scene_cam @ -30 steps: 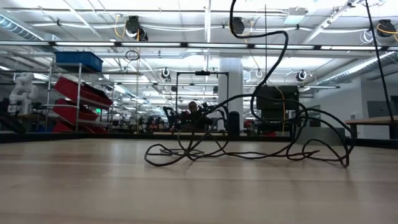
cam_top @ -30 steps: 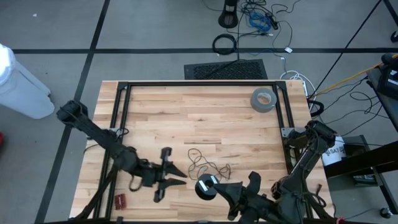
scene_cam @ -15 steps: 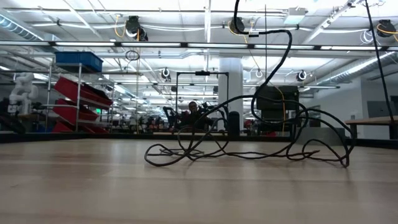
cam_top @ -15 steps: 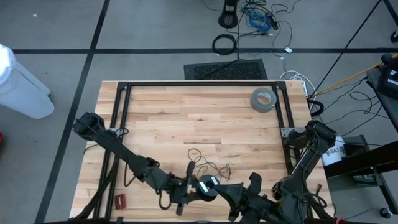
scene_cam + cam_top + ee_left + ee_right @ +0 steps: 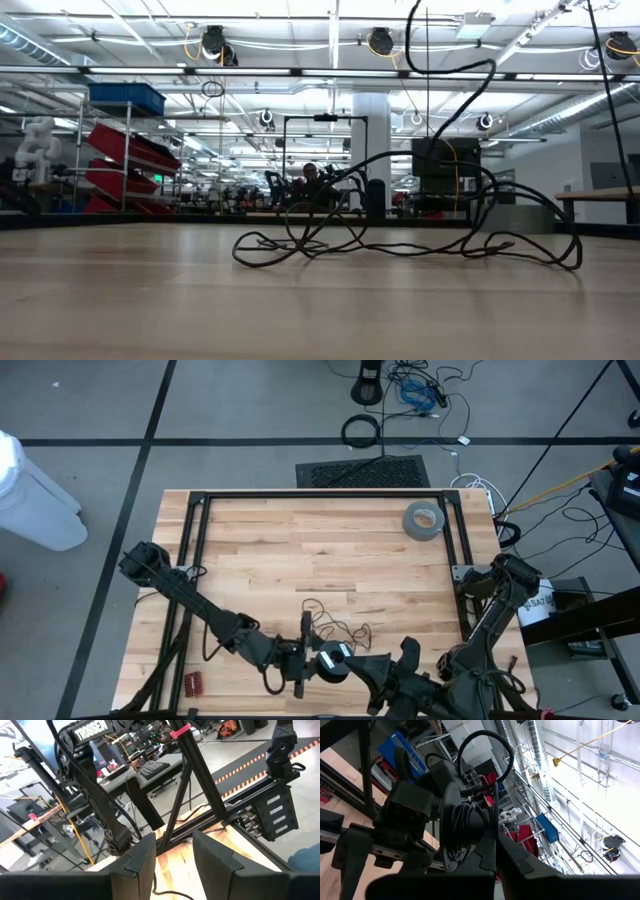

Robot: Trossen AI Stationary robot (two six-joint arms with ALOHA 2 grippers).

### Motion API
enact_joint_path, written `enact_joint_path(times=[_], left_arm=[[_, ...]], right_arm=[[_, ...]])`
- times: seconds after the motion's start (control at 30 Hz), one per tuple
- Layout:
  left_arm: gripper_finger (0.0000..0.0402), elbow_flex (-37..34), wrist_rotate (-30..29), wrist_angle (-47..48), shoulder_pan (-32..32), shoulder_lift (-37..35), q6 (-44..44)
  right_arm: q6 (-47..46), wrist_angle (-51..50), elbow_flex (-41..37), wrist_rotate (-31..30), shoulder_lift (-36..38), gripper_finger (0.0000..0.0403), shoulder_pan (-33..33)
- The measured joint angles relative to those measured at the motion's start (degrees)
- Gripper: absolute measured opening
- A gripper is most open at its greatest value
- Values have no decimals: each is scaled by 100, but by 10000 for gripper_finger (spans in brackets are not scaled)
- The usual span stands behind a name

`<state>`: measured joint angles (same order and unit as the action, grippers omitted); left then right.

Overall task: Coil cords
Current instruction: Uncoil the black wire from the spool

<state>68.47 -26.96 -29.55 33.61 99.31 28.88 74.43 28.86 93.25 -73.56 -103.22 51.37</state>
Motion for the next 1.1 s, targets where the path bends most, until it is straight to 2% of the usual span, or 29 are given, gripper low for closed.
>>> enact_joint_path(times=[0.17,0.47,0.77,1.1], left_arm=[[137,0,39,164,159,-4,-27],[137,0,-26,160,259,-7,-1348],[137,0,-345,176,-14,-7,-2244],[137,-2,-343,379,-16,-13,-2258]], right_arm=[[0,0,0,-4,0,0,14],[17,0,0,-7,0,0,18],[17,-2,0,-9,0,0,18],[17,-37,0,-11,0,0,18]])
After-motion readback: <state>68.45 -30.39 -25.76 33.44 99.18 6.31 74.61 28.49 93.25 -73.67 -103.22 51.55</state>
